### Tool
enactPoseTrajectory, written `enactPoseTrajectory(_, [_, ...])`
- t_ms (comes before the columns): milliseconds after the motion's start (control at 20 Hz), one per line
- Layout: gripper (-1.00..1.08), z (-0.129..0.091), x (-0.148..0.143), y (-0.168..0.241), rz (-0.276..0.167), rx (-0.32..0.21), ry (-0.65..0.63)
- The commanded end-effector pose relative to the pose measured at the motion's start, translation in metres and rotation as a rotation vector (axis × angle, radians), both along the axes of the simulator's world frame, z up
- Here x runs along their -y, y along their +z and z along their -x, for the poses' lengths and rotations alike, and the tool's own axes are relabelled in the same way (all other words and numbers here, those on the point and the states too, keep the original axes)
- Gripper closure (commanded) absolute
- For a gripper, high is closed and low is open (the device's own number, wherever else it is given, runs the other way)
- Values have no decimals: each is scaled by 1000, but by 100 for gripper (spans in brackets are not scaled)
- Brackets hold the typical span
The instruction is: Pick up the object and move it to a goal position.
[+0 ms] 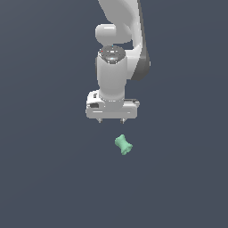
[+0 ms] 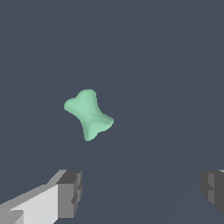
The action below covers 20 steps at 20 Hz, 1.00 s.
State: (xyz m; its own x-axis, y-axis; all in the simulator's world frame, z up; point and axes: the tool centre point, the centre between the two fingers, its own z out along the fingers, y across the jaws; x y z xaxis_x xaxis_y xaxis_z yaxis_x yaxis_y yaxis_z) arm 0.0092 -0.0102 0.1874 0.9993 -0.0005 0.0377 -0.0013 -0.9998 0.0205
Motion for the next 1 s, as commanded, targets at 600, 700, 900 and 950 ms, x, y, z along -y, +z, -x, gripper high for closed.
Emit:
enactPoseTrajectory(600, [-92, 11, -3, -11, 25, -34, 46])
enactPoseTrajectory(700, [-92, 10, -3, -12, 25, -35, 52])
enactPoseTrajectory(900, [-92, 7, -6, -16, 26, -36, 83])
enactPoseTrajectory(950, [-92, 5, -7, -17, 25, -37, 95])
